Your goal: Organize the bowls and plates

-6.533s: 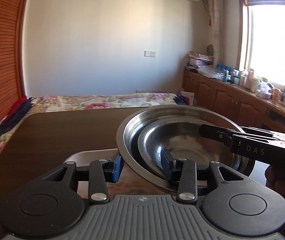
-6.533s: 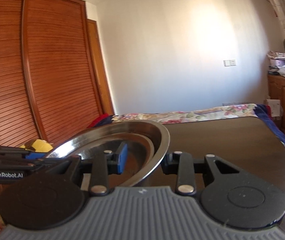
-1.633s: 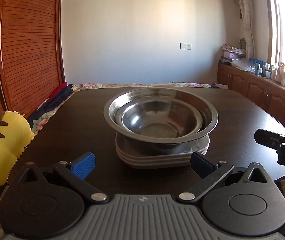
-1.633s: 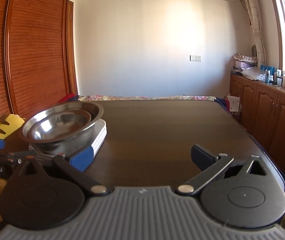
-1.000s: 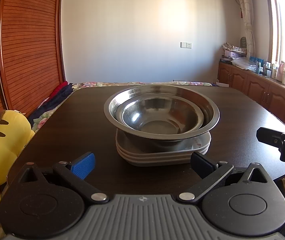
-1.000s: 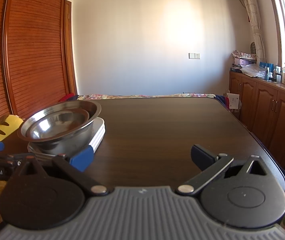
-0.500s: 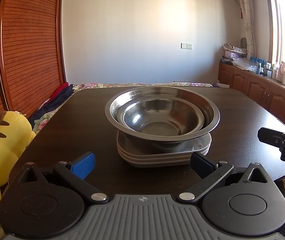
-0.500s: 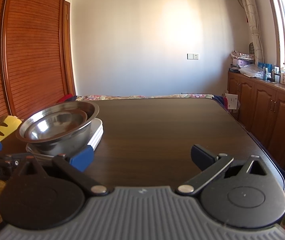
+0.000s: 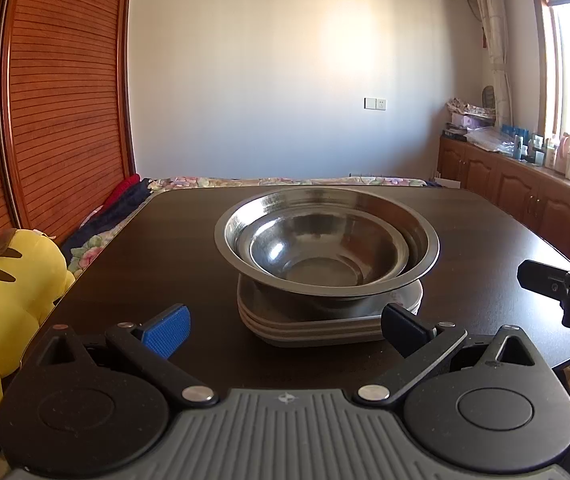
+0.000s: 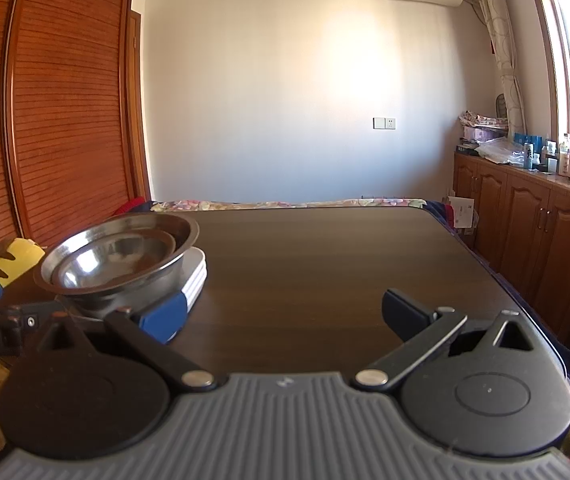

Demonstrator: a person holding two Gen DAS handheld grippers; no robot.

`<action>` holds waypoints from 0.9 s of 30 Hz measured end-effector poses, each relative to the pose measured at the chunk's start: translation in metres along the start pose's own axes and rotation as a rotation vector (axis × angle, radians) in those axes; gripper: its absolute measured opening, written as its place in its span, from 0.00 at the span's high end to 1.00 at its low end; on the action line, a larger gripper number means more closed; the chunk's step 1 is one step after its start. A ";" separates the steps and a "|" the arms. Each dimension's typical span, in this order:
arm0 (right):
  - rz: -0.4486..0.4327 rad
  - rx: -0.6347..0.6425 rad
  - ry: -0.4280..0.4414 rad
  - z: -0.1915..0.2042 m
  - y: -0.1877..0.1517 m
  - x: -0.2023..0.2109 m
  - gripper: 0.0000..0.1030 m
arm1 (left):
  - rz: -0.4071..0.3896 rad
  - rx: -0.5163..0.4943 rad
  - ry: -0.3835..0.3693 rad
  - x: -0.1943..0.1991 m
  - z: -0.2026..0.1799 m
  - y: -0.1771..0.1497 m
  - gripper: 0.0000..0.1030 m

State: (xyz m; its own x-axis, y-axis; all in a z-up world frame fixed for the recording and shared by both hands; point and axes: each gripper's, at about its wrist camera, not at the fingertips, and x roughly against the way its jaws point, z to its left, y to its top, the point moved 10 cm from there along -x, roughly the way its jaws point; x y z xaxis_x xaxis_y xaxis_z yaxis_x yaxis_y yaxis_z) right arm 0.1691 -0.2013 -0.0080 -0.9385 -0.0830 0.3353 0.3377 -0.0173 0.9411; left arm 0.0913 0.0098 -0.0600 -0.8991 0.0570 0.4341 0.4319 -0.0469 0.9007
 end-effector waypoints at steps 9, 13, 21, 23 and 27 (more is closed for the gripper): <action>0.001 -0.002 0.001 0.000 0.000 0.000 0.00 | 0.000 -0.003 0.000 -0.001 -0.001 0.000 0.00; 0.001 -0.002 0.001 0.000 0.000 0.000 0.00 | -0.001 -0.003 0.000 -0.001 -0.001 0.000 0.00; 0.002 -0.003 0.002 0.000 0.000 0.000 0.00 | 0.000 -0.005 0.001 0.000 -0.001 -0.001 0.00; 0.001 -0.002 0.001 0.000 0.000 0.000 0.00 | 0.000 -0.005 0.000 -0.001 -0.001 -0.001 0.00; 0.001 -0.003 0.001 0.000 0.000 0.000 0.00 | 0.000 -0.006 0.000 -0.001 -0.001 -0.001 0.00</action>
State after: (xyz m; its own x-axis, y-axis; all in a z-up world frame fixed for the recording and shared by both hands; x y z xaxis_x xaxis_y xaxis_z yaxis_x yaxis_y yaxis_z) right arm 0.1687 -0.2014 -0.0083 -0.9379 -0.0841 0.3364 0.3392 -0.0204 0.9405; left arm 0.0912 0.0085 -0.0612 -0.8991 0.0566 0.4341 0.4315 -0.0528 0.9006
